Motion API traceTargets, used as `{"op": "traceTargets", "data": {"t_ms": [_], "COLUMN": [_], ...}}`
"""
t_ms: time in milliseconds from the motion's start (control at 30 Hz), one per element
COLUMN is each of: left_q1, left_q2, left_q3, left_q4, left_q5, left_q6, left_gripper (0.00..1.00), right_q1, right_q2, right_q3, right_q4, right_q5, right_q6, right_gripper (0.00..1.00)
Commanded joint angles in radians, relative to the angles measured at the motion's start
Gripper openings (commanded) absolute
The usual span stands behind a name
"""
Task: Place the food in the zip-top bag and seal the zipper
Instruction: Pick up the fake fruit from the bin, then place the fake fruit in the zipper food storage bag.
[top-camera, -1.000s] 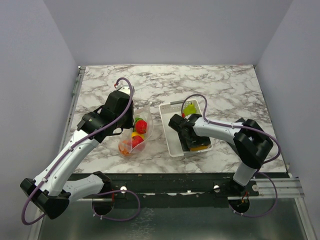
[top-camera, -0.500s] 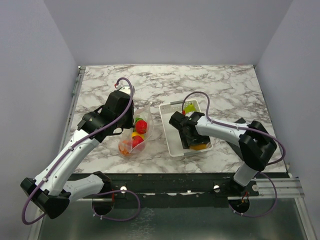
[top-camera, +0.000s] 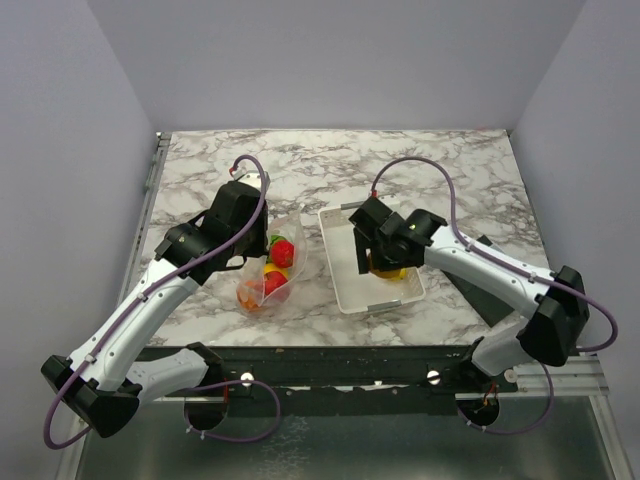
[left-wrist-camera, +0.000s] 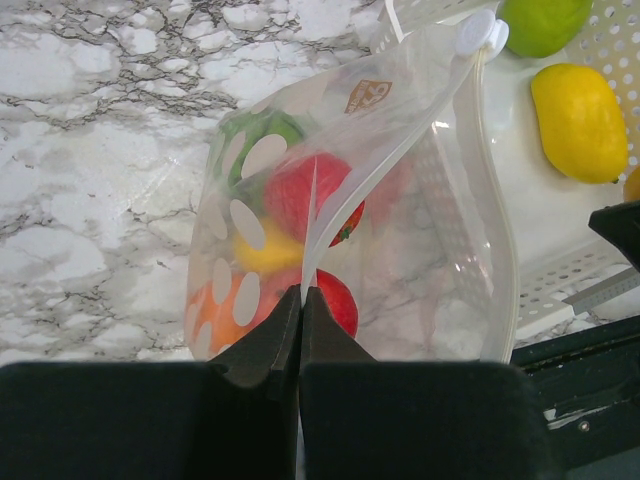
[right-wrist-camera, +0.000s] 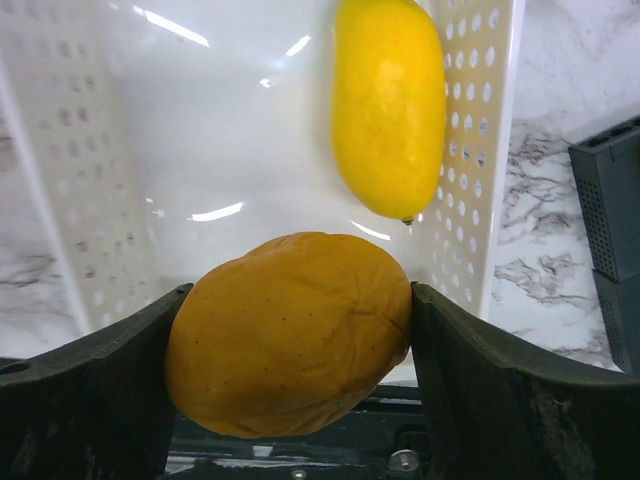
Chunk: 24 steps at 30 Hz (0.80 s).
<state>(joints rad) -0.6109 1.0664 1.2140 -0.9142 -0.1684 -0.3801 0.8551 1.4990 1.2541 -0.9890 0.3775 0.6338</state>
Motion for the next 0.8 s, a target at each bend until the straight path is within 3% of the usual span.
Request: {"op": "traceTargets", "data": {"t_ms": [0, 333, 767], "left_q1": [-0.001, 0.000, 0.000], "left_q2": [0.006, 0.002, -0.011], "left_q3": [0.018, 0.025, 0.034], "left_q4": [0.008, 0.003, -0.013], "left_q5": [0.013, 0.014, 0.021], "left_q6": [0.009, 0.004, -0.004], "left_gripper": [0.00, 0.00, 0.00], "right_q1": [-0.002, 0.016, 0.119], "right_q2": [-0.084, -0.183, -0.113], "right_q3": [0.058, 0.141, 0.283], "right_q4": [0.059, 0.271, 0.390], "right_q5": [-0.079, -0.352, -0.426], "right_q6": [-0.041, -0.141, -0.206], "right_gripper": [0.25, 0.26, 0.26]}}
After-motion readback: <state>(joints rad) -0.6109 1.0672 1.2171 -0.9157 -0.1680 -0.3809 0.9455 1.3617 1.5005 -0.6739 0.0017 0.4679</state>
